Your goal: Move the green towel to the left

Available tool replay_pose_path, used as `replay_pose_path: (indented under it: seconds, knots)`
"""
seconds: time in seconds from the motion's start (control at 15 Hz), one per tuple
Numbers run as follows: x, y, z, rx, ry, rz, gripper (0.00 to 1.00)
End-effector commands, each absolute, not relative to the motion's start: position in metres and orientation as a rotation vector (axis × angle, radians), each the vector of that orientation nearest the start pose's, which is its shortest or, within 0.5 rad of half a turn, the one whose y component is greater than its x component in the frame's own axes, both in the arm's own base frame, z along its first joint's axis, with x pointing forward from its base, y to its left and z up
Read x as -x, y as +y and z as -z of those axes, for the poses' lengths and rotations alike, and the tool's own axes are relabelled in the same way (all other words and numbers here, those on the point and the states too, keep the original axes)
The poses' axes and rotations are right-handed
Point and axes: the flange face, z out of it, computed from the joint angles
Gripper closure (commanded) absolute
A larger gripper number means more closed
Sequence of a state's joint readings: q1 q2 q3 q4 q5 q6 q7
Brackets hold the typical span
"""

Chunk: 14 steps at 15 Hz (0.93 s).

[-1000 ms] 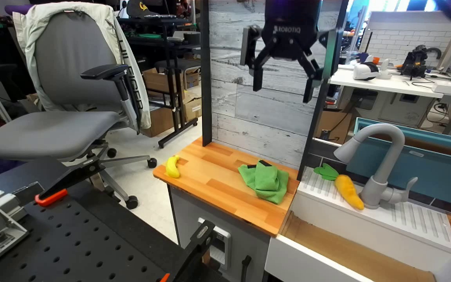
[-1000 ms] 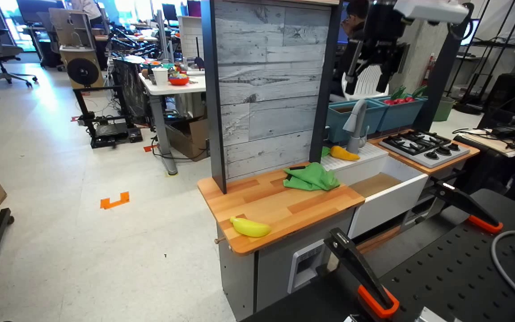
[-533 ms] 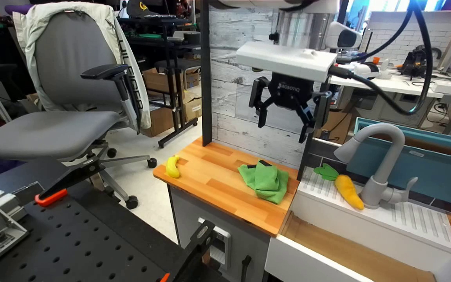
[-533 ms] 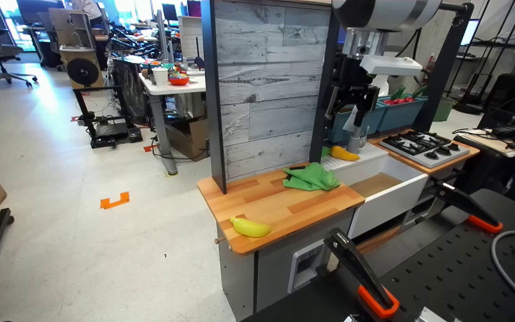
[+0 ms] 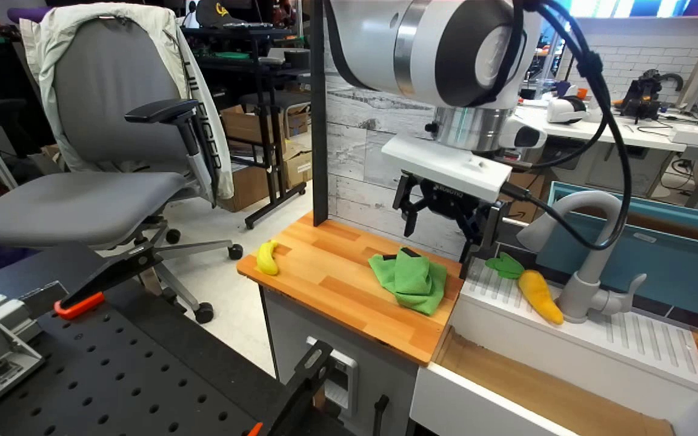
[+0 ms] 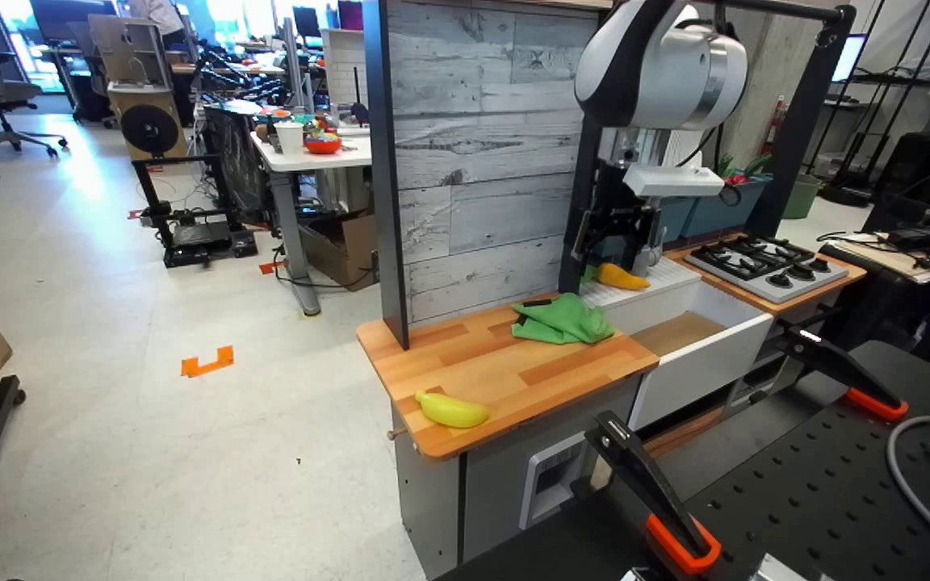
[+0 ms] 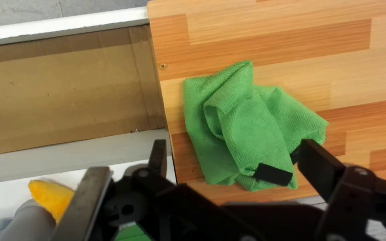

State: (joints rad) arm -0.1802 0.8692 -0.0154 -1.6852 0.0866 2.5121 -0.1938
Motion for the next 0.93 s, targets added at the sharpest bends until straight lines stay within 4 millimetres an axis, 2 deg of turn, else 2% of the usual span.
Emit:
replay_pose_path:
  seconds: [0.0, 0.47, 0.87]
  knots:
    - [-0.66, -0.126, -0.058, 3.101, 0.101, -0.062, 0.0]
    - [-0.669, -0.114, -0.006, 3.132, 0.062, -0.083, 0.0]
    - [-0.667, -0.097, 0.031, 3.166, -0.017, -0.091, 0.0]
